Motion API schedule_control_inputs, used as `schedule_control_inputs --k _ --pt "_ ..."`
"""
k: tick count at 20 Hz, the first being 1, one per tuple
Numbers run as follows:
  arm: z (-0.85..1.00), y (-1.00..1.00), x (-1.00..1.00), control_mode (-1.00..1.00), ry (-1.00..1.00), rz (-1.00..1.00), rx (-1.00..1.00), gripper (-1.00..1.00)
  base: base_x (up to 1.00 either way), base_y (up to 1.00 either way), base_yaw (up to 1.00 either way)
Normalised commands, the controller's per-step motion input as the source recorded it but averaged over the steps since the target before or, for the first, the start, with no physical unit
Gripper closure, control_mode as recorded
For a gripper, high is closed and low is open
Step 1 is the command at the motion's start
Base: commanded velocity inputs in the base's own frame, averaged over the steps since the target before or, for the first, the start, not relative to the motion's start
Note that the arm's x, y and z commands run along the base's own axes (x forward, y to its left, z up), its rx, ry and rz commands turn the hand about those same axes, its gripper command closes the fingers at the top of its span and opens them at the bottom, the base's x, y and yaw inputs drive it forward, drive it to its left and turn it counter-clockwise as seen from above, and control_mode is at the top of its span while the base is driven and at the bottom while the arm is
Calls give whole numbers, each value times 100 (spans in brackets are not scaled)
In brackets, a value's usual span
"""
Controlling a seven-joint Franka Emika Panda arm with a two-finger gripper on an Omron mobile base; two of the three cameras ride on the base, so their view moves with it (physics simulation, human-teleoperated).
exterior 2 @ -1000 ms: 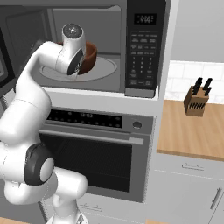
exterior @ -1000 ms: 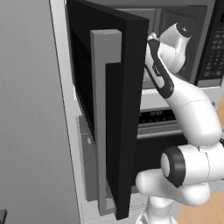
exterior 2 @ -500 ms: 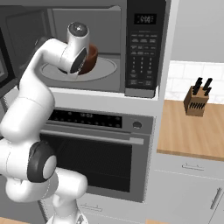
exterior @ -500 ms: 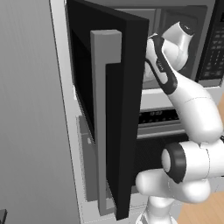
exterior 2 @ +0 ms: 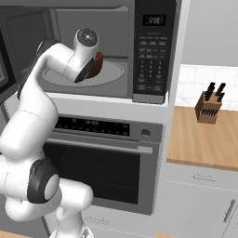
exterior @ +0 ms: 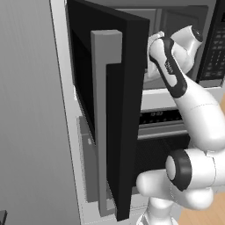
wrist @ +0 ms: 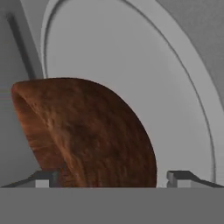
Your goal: Open the microwave, place the bowl with waffle inside the microwave, then close the microwave door and turn it on.
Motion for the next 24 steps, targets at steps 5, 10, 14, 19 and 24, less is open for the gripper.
schedule_control_inputs --k 5,10,14,19,24 --pt "42 -7 -96 -100 -17 5 0 -100 0 0 0" --pt "11 -6 -92 -100 4 2 -6 -100 0 0 0" --pt "-9 -1 -37 -100 -1 0 -2 -100 0 0 0" --pt "-1 -20 -100 -100 -9 0 0 -100 0 0 0" --pt "-11 -2 -100 -100 -4 0 -1 -100 0 0 0"
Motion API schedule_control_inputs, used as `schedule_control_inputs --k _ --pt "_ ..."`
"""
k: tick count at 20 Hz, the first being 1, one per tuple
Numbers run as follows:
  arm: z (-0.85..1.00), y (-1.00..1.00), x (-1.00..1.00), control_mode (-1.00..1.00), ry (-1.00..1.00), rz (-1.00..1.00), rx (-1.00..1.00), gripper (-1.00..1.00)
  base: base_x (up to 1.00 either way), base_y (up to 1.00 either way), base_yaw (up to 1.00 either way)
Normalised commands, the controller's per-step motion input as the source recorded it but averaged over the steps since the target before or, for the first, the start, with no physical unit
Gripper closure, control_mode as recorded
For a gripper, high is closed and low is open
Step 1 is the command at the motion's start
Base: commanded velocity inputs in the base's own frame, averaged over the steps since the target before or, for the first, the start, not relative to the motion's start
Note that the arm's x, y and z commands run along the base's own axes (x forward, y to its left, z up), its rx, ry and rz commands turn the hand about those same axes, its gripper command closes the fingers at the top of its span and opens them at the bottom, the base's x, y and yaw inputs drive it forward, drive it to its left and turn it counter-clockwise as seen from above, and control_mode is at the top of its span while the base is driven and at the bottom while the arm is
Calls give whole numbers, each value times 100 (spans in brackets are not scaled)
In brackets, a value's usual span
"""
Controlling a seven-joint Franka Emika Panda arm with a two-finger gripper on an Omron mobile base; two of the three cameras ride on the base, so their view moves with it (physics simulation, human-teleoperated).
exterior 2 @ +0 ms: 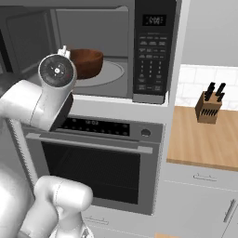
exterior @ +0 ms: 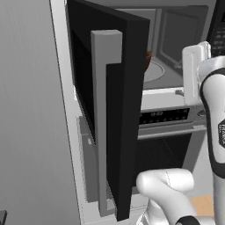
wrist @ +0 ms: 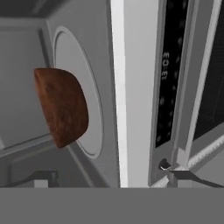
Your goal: Open the microwave, place the bowl with waffle inside the microwave, then close the microwave door and turn it on.
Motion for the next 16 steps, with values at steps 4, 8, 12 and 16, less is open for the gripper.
schedule_control_inputs --k 4,8,12,16 --pt "-8 0 -100 -100 -12 3 -5 -100 0 0 0" --pt "0 4 -100 -100 -5 11 -8 -100 0 0 0" --pt "0 15 -100 -100 -1 13 -10 -100 0 0 0" --pt "0 43 -100 -100 0 4 -11 100 0 0 0"
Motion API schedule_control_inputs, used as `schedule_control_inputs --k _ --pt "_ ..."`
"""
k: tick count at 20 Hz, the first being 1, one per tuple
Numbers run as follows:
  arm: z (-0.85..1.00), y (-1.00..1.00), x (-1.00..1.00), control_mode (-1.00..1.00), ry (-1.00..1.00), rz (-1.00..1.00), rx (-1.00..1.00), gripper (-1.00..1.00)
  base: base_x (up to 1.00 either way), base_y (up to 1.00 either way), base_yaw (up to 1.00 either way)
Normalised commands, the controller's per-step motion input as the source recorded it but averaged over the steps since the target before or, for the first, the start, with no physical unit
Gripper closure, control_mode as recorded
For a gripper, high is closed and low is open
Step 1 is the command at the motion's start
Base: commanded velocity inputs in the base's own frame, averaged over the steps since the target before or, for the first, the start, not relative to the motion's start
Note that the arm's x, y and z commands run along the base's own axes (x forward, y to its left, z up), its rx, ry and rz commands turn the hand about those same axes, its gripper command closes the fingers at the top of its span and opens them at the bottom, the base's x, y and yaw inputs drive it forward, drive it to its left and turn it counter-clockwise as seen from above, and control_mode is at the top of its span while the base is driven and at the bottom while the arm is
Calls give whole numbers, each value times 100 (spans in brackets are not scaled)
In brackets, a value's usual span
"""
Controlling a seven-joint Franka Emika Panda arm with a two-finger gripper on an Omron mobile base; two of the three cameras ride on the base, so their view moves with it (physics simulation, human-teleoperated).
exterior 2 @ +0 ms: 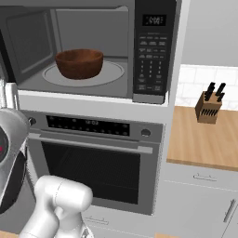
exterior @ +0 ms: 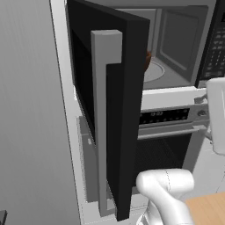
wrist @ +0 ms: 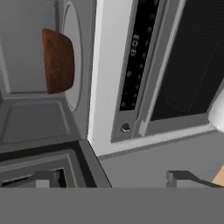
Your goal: Open the microwave, place the bowl with waffle inside the microwave, then close the microwave door and turn it on.
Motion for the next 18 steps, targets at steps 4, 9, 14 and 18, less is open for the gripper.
schedule_control_inputs --k 4,9,14,18 --pt "0 54 -28 -100 0 -2 -8 100 0 0 0" --pt "0 37 -30 -100 0 -4 -2 100 0 0 0" --pt "0 37 -97 -100 -16 0 -9 100 0 0 0" --pt "0 45 -79 -100 -16 -7 -11 100 0 0 0"
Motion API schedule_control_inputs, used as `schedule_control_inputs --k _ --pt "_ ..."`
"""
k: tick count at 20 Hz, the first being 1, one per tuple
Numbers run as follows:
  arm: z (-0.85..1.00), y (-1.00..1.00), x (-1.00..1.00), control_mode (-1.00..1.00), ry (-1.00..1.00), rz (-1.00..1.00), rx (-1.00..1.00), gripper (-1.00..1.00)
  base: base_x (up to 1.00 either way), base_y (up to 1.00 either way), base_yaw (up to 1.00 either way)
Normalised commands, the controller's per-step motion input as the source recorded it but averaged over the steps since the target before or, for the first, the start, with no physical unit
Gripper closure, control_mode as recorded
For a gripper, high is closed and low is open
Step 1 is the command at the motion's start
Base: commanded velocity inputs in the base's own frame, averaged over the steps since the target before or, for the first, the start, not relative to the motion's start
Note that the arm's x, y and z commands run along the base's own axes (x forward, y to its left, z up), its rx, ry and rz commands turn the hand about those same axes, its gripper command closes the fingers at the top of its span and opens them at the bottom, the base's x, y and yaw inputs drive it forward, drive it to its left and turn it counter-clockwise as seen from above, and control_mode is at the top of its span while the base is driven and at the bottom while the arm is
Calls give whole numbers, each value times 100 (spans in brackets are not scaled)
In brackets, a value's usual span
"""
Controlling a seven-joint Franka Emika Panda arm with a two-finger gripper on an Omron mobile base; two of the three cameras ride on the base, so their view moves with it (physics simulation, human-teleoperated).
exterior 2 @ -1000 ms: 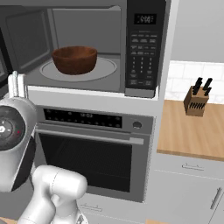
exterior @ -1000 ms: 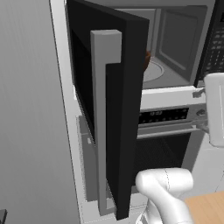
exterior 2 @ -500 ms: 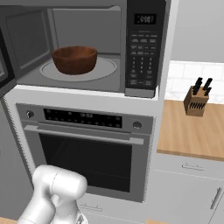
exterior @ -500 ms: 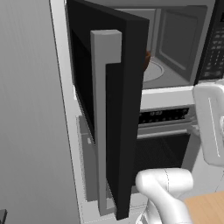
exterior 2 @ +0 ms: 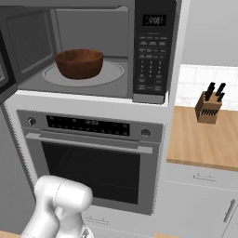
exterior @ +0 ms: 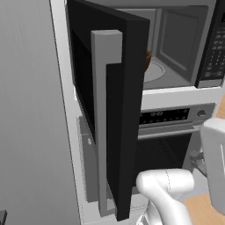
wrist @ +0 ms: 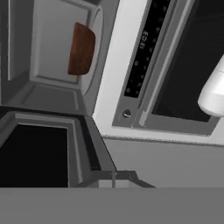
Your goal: Open the microwave, place the bowl with waffle inside the microwave, then close the microwave door and turn it on.
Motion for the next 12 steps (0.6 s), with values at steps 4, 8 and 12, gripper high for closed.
schedule_control_inputs --k 4,8,12 --pt "0 27 -55 -100 -9 -17 -12 100 0 0 0" --pt "-5 26 -59 -100 -9 -15 -13 100 0 0 0" --pt "-2 31 -34 -100 -10 -14 -11 100 0 0 0"
